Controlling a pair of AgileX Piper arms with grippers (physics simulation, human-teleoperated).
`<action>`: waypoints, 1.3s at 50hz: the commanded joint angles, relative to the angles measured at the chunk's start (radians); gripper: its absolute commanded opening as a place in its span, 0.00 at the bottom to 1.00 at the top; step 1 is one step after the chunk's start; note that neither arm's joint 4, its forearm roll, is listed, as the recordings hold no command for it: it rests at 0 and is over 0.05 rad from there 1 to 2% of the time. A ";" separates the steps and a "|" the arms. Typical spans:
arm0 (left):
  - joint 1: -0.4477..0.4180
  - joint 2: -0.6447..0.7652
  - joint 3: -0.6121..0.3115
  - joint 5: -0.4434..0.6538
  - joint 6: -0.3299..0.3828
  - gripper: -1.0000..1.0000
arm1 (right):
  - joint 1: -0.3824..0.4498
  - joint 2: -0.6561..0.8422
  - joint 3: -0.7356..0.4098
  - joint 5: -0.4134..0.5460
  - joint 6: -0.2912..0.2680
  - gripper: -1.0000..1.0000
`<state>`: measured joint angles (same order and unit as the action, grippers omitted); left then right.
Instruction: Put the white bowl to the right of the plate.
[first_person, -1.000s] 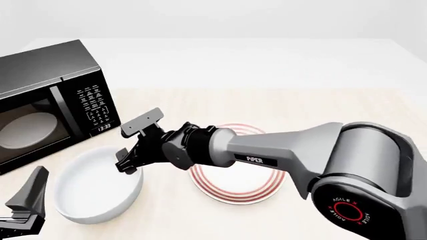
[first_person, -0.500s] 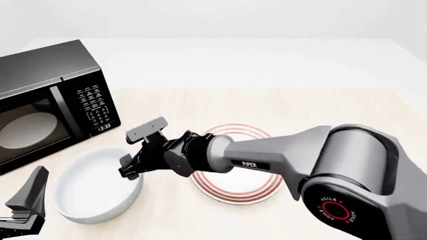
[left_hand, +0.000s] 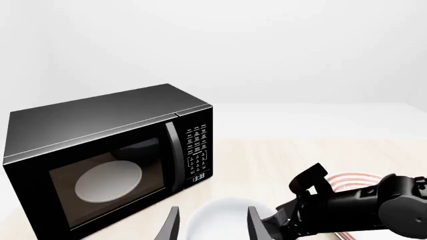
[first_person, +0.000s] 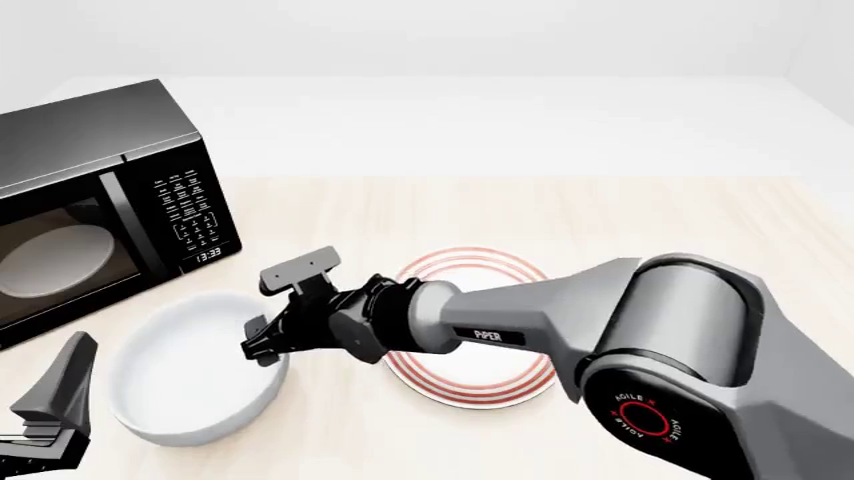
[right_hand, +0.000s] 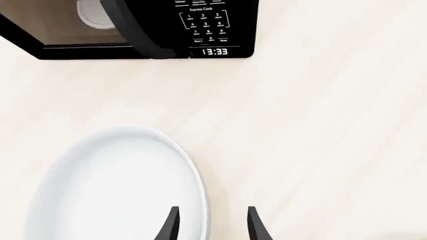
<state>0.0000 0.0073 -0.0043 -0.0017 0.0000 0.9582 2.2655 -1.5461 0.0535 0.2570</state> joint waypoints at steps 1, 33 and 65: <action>0.000 0.000 0.000 0.000 0.000 1.00 | 0.007 0.030 0.006 -0.007 0.012 1.00; 0.000 0.000 0.000 0.000 0.000 1.00 | -0.071 -0.270 0.195 0.001 -0.084 0.00; 0.000 0.000 0.000 0.000 0.000 1.00 | -0.348 -0.587 0.528 -0.133 -0.075 0.00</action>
<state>0.0000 0.0073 -0.0043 -0.0017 0.0000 0.7087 1.7778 -1.1239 -0.0358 0.1702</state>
